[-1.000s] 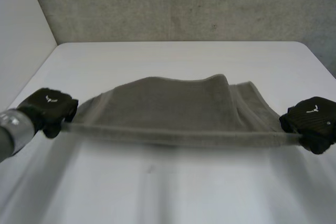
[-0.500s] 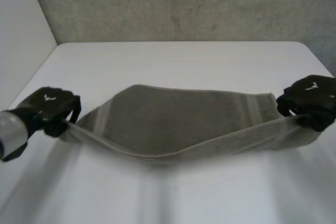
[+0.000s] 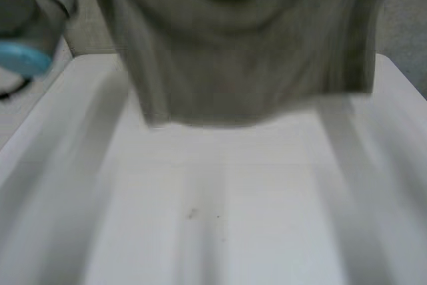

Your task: Fold the towel.

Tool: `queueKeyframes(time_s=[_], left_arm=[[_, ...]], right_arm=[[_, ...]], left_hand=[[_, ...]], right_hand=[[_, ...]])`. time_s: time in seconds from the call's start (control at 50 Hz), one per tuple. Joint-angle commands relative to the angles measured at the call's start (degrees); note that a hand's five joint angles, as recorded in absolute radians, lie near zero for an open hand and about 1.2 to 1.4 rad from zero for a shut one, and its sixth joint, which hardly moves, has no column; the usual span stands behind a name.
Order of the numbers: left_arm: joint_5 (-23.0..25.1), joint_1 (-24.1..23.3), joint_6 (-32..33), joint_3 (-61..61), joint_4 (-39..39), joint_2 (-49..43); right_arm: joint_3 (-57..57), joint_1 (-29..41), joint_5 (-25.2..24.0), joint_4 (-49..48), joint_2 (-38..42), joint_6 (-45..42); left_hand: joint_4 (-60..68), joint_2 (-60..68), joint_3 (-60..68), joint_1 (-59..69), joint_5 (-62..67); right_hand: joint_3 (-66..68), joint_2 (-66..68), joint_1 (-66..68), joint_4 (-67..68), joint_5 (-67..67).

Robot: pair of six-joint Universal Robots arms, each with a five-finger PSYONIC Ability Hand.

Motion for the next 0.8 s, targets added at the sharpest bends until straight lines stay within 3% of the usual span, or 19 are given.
queueKeyframes(time_s=[0.02, 0.08, 0.22, 0.32, 0.46, 0.62, 0.8], left_arm=[[-0.3, 1.2, -5.6, -2.0, 5.9, 3.6], [-0.2, 2.3, -5.6, -9.4, 5.9, 3.7], [1.3, 4.7, -5.6, -26.0, 7.5, 4.1], [6.2, 5.7, -5.5, -44.5, 14.9, 3.7], [7.7, 6.3, -3.2, -57.7, 21.3, 2.9], [7.8, 8.8, 7.3, -66.6, 16.9, 8.1], [8.8, 14.4, 15.2, -78.9, 7.8, 23.8]], right_arm=[[12.6, 0.4, -0.7, 2.0, -3.9, 1.8], [15.9, 1.1, -0.6, 3.2, -4.2, 0.7], [35.4, 1.4, -0.7, 2.2, -6.3, -3.4], [45.4, 1.4, -2.2, -1.9, -5.9, -4.1], [57.2, 1.7, -4.8, -5.9, -4.0, -5.3], [65.0, 1.7, -3.9, -4.5, -6.8, -10.4], [73.3, -1.2, -4.0, 8.2, -24.2, -14.2]], left_hand=[[10.2, 10.3, 10.3, 11.6, 11.3], [10.2, 10.3, 10.3, 11.6, 11.3], [10.2, 10.3, 10.3, 11.6, 11.3], [10.2, 10.3, 10.3, 11.6, 11.3], [10.2, 10.3, 10.3, 11.6, 11.3], [10.2, 10.3, 10.3, 11.6, 11.3], [10.2, 10.3, 10.3, 11.6, 11.3]], right_hand=[[3.8, 3.5, 4.2, 3.5, 2.9], [3.8, 3.5, 4.2, 3.5, 2.9], [3.8, 3.5, 4.2, 3.5, 2.9], [3.8, 3.5, 4.2, 3.5, 2.9], [3.8, 3.5, 4.2, 3.5, 2.9], [3.8, 3.5, 4.2, 3.5, 2.9], [3.8, 3.5, 4.2, 3.5, 2.9]])
